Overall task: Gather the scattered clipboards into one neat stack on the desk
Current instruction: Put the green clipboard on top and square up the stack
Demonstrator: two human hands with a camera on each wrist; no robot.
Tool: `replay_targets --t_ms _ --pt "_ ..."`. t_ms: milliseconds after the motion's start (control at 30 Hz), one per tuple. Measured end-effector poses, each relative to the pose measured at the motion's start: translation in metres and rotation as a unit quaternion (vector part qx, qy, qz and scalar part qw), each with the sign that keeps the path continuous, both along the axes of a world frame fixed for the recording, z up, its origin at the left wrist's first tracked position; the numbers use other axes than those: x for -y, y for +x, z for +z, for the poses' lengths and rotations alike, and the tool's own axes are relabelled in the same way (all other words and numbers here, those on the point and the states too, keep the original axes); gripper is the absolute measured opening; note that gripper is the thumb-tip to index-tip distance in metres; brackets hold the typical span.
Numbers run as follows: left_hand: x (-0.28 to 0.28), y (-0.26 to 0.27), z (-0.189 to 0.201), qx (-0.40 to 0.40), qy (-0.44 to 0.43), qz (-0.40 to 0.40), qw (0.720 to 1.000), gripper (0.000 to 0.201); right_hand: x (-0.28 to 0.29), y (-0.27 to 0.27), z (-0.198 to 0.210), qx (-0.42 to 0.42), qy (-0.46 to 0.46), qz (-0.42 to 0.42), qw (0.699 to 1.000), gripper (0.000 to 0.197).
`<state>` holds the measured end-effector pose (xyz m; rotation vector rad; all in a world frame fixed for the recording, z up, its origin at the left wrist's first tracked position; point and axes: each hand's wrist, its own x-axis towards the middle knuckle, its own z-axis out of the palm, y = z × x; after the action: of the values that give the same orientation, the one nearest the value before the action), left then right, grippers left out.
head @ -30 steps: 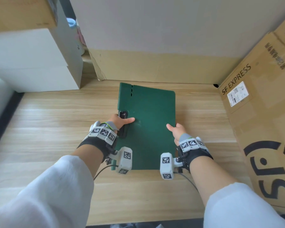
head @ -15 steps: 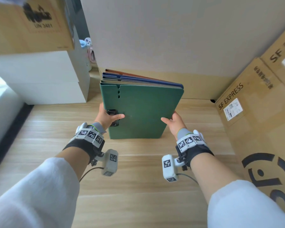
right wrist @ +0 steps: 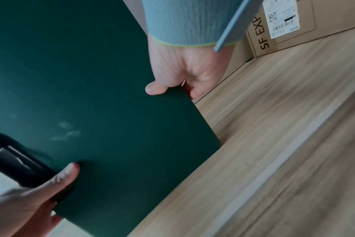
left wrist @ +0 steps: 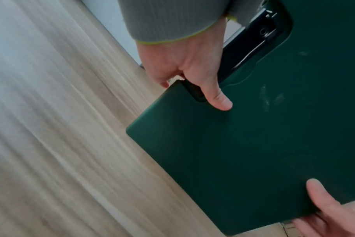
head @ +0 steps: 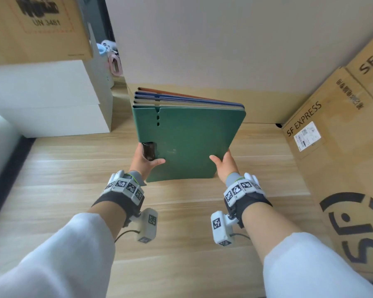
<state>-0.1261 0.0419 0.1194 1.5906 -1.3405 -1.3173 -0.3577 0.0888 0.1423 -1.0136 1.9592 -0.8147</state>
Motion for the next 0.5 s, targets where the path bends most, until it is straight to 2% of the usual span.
replay_targets --t_ms 100,200,300,400,500 --pt "0.009 -0.003 0.012 0.028 0.002 -0.015 0.999 0.073 0.005 -0.003 -0.001 -0.007 0.004 -0.014 1.000 0.050" --pt "0.023 -0.011 0.009 0.095 0.073 -0.054 0.991 0.077 0.005 -0.014 -0.003 -0.013 0.046 -0.019 0.999 0.056" --pt "0.035 -0.028 0.001 0.116 0.154 -0.105 0.976 0.078 0.005 -0.030 -0.005 0.000 0.095 -0.044 0.994 0.066" --pt "0.043 -0.057 -0.005 0.168 0.263 -0.171 0.934 0.100 0.004 -0.060 -0.004 0.012 0.121 -0.081 0.989 0.067" --pt "0.044 -0.101 0.000 0.263 0.298 -0.219 0.891 0.121 0.002 -0.101 -0.007 0.008 0.160 -0.101 0.982 0.068"
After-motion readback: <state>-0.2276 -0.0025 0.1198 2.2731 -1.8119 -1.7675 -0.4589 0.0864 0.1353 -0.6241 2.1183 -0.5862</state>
